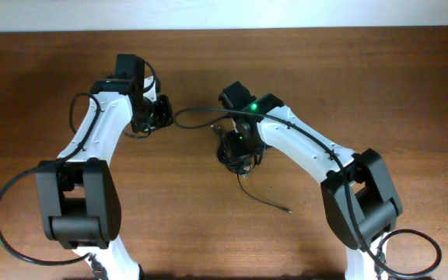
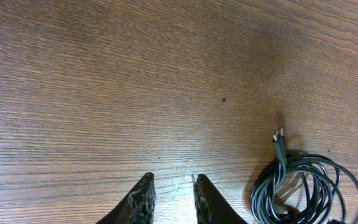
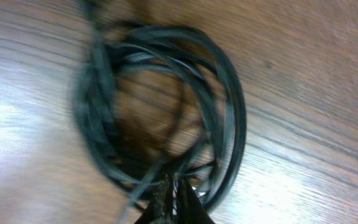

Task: Untangle cables
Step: 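Grasp the black cable bundle with the right gripper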

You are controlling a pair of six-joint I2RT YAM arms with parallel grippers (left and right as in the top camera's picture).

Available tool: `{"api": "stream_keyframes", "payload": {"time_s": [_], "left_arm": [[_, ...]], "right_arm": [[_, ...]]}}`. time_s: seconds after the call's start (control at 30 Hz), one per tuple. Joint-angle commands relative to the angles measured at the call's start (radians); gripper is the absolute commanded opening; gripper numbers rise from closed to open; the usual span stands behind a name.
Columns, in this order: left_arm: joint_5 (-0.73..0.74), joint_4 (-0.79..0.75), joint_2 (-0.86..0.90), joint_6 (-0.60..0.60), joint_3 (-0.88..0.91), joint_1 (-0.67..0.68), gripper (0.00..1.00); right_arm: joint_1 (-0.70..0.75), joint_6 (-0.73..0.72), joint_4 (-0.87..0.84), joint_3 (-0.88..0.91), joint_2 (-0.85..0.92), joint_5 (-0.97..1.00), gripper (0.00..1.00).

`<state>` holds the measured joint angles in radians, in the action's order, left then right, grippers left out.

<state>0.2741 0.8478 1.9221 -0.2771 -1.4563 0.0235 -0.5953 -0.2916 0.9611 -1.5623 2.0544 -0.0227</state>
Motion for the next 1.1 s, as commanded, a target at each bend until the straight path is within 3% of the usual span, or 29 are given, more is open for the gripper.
{"api": "stream_keyframes", "payload": {"time_s": [0.0, 0.07, 0.17, 0.2, 0.27, 0.4, 0.53, 0.6, 0.67, 0.77, 0.93, 1.07], "left_arm": [[0.011, -0.002, 0.010, 0.001, 0.006, 0.001, 0.25], [0.011, -0.002, 0.010, 0.001, 0.006, 0.001, 0.30], [0.011, -0.002, 0.010, 0.001, 0.006, 0.001, 0.31], [0.011, -0.002, 0.010, 0.001, 0.006, 0.001, 0.29], [0.011, -0.002, 0.010, 0.001, 0.006, 0.001, 0.25], [0.011, -0.002, 0.010, 0.001, 0.006, 0.001, 0.31], [0.011, -0.002, 0.010, 0.001, 0.006, 0.001, 0.34], [0.011, -0.002, 0.010, 0.001, 0.006, 0.001, 0.36], [0.011, -0.002, 0.010, 0.001, 0.006, 0.001, 0.38], [0.010, -0.002, 0.010, 0.001, 0.006, 0.000, 0.44], [0.010, -0.002, 0.010, 0.001, 0.006, 0.000, 0.50], [0.010, -0.002, 0.010, 0.001, 0.006, 0.000, 0.52]], "right_arm": [[0.049, -0.004, 0.007, 0.047, 0.014, 0.118, 0.07], [0.069, -0.004, 0.038, 0.037, 0.013, 0.069, 0.16], [0.072, 0.066, 0.035, -0.014, 0.012, -0.244, 0.16], [0.065, 0.106, 0.003, -0.014, 0.012, -0.338, 0.21], [0.059, 0.105, -0.002, -0.014, 0.013, -0.323, 0.26], [0.056, 0.104, -0.013, 0.018, 0.013, -0.256, 0.30], [0.011, 0.104, -0.171, 0.142, 0.013, -0.243, 0.33], [-0.005, 0.104, -0.201, 0.178, 0.013, -0.195, 0.33], [-0.015, 0.104, -0.225, 0.192, 0.013, -0.186, 0.17], [-0.015, 0.105, -0.222, 0.178, 0.009, -0.237, 0.17], [-0.016, 0.104, -0.216, 0.109, -0.025, -0.251, 0.47], [-0.022, 0.104, -0.225, 0.111, -0.020, -0.245, 0.49]]}}
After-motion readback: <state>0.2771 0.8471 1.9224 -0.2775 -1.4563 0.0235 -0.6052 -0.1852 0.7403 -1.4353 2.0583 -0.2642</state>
